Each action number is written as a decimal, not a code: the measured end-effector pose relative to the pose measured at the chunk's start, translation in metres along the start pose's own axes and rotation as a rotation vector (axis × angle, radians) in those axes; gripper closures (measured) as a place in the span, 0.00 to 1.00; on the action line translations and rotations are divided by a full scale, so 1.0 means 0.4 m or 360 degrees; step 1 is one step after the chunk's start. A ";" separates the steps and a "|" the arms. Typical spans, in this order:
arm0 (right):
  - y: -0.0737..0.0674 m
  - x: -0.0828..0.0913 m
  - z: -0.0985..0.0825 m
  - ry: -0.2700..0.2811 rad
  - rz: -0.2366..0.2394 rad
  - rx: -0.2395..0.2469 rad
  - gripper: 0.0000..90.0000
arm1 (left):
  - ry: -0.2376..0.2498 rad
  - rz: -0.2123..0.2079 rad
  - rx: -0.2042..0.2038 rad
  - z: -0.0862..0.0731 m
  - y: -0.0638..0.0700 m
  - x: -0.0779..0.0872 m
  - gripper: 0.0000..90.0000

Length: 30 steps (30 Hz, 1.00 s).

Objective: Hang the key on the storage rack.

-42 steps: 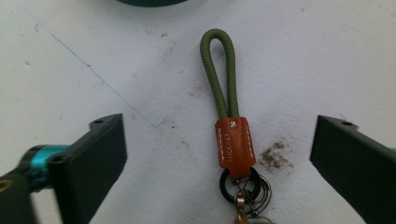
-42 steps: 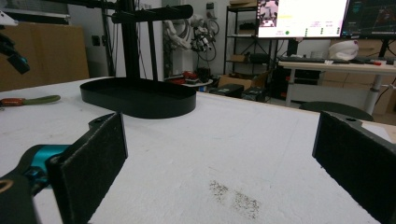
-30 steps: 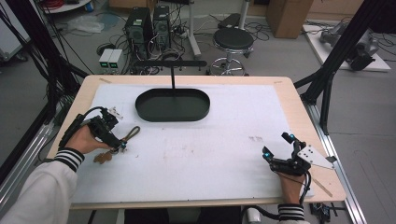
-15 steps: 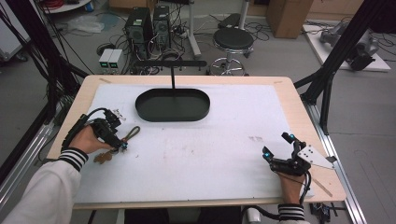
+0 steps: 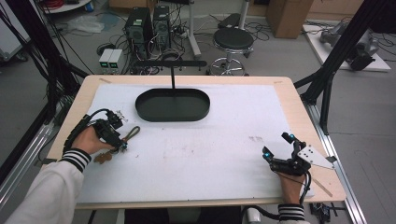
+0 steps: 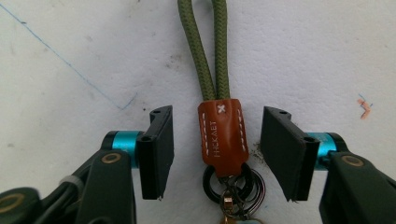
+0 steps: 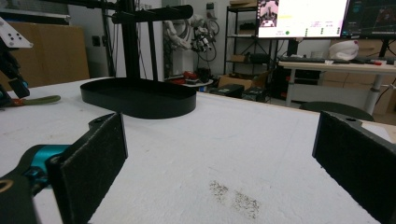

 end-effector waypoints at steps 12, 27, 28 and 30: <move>0.000 0.000 0.000 0.0000 0.0000 0.0000 0.02 | -0.0046 -0.0008 0.0026 0.000 -0.004 -0.005 0.61; 0.001 0.000 0.000 0.0003 -0.0003 0.0006 0.02 | -0.0051 0.0005 0.0078 -0.001 0.001 0.001 0.81; 0.001 0.000 0.000 0.0003 -0.0004 0.0007 0.02 | -0.0048 0.0002 0.0072 -0.001 0.001 0.003 0.81; 0.001 0.000 0.000 0.0002 -0.0005 0.0006 0.02 | -0.0033 0.0017 0.0063 -0.002 0.001 0.005 0.81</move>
Point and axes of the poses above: each handheld gripper's, and its own axes: x roughly backward along the jaws, z roughly out of its top, y roughly to its right, the point moved 1 cm from there along -x, roughly forward along the jaws, and after that the axes turned 12 degrees about -z, right-handed, at the moved point
